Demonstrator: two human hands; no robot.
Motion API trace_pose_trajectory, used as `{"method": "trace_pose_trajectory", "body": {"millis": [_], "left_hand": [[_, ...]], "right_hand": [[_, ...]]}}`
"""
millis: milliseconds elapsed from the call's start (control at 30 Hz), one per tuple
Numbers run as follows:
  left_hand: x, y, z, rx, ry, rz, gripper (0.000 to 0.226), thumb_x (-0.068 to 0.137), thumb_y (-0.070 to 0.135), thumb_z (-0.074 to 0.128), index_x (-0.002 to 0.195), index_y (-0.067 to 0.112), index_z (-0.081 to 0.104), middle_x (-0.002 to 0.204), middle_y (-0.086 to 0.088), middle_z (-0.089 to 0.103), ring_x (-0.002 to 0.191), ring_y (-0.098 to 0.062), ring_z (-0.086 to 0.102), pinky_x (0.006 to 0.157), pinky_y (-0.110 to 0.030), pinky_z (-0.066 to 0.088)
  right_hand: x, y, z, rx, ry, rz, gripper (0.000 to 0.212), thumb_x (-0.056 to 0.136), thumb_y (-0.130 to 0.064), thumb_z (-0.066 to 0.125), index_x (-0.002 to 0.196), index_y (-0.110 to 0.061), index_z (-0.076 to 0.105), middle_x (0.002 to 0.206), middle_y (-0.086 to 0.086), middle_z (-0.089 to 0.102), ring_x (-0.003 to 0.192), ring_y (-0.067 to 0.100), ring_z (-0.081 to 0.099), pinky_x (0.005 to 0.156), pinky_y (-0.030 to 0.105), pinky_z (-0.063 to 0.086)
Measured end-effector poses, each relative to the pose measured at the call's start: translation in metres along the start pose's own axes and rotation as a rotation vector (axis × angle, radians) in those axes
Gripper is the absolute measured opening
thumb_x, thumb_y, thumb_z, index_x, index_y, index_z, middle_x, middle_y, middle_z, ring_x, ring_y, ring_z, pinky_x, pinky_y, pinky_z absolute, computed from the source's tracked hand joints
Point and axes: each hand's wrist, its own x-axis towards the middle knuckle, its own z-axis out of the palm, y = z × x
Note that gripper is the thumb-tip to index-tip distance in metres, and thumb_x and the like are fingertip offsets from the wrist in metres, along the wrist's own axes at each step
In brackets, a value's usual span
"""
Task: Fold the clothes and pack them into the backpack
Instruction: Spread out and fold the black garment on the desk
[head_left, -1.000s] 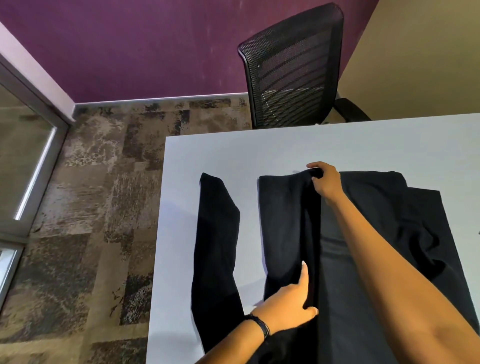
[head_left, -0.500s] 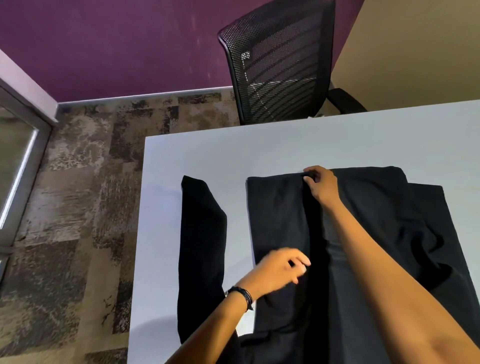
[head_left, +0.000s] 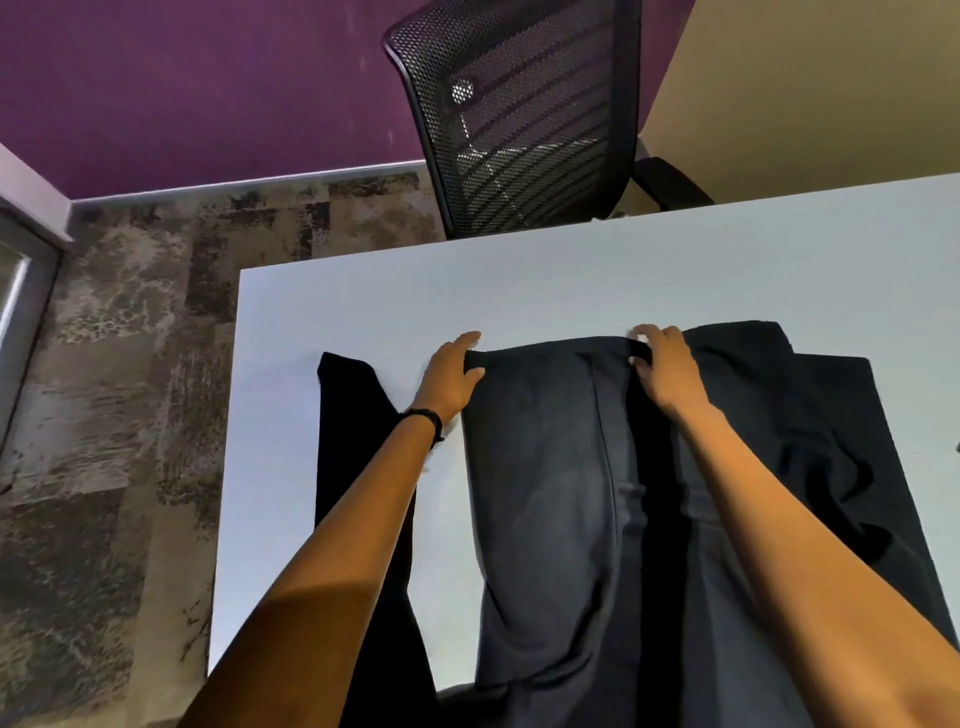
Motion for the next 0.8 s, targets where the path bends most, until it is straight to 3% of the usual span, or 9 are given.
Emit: {"method": "trace_pose_trajectory", "body": {"millis": [133,233,333,400,533,600,667,800], "left_hand": [[0.005,0.008,-0.009,0.018,0.171,0.075,0.026,0.090,0.004,0.055,0.113,0.011,0.065,0.117,-0.006,0.065,0.112,-0.022,0.056,0.095,-0.023,0.041],[0.006,0.021,-0.015,-0.013,0.301,0.107,0.022,0.091,0.006,0.054,0.107,0.012,0.067,0.111,-0.004,0.067,0.101,-0.018,0.059,0.088,-0.020,0.042],[0.007,0.029,-0.015,-0.159,0.319,0.059,0.023,0.091,0.000,0.050,0.105,0.011,0.064,0.109,-0.009,0.065,0.087,-0.019,0.061,0.086,-0.028,0.051],[0.005,0.029,-0.013,-0.152,0.232,-0.003,0.033,0.091,-0.003,0.047,0.119,0.010,0.059,0.124,-0.013,0.057,0.106,-0.024,0.058,0.095,-0.026,0.045],[-0.019,0.025,-0.010,-0.090,-0.023,0.002,0.058,0.096,0.006,0.047,0.148,0.012,0.023,0.154,-0.012,0.022,0.140,-0.026,0.028,0.113,-0.029,0.023],[-0.034,0.021,-0.009,-0.026,-0.029,0.028,0.060,0.097,0.010,0.048,0.149,0.014,0.018,0.158,-0.009,0.010,0.146,-0.022,0.013,0.111,-0.022,0.014],[-0.052,0.017,-0.011,-0.023,-0.015,0.048,0.059,0.097,0.011,0.048,0.149,0.016,0.020,0.159,-0.007,0.007,0.146,-0.021,0.010,0.108,-0.018,0.010],[-0.086,0.007,-0.016,-0.022,-0.041,0.053,0.055,0.097,0.014,0.049,0.147,0.017,0.026,0.157,-0.009,0.015,0.146,-0.022,0.014,0.115,-0.029,0.017]], "right_hand": [[0.013,0.000,-0.009,0.065,0.136,0.066,0.017,0.092,-0.006,0.054,0.105,0.003,0.061,0.114,0.023,0.054,0.103,0.035,0.055,0.077,0.027,0.037],[0.022,-0.006,-0.020,0.109,0.253,0.064,0.016,0.093,-0.004,0.050,0.100,0.005,0.062,0.111,0.025,0.055,0.099,0.034,0.056,0.074,0.023,0.034],[0.028,-0.011,-0.026,0.148,0.240,0.038,0.017,0.091,0.002,0.048,0.102,0.005,0.061,0.114,0.026,0.052,0.101,0.035,0.055,0.074,0.017,0.032],[0.028,-0.010,-0.025,0.199,0.142,0.045,0.025,0.090,0.006,0.046,0.112,0.003,0.057,0.121,0.025,0.049,0.108,0.035,0.054,0.082,0.020,0.036],[0.011,-0.011,-0.023,0.369,-0.018,0.047,0.060,0.088,0.011,0.040,0.142,-0.012,0.030,0.146,0.018,0.030,0.131,0.032,0.039,0.101,0.033,0.038],[-0.001,-0.013,-0.023,0.423,0.012,0.021,0.063,0.087,0.011,0.038,0.144,-0.014,0.028,0.149,0.014,0.028,0.132,0.031,0.040,0.098,0.030,0.039],[-0.018,-0.020,-0.021,0.460,0.059,-0.012,0.061,0.088,0.011,0.037,0.144,-0.012,0.030,0.149,0.012,0.030,0.130,0.029,0.043,0.094,0.027,0.038],[-0.059,-0.035,-0.015,0.514,0.111,-0.046,0.056,0.089,0.009,0.038,0.142,-0.009,0.034,0.146,0.012,0.036,0.123,0.027,0.050,0.093,0.026,0.039]]}}
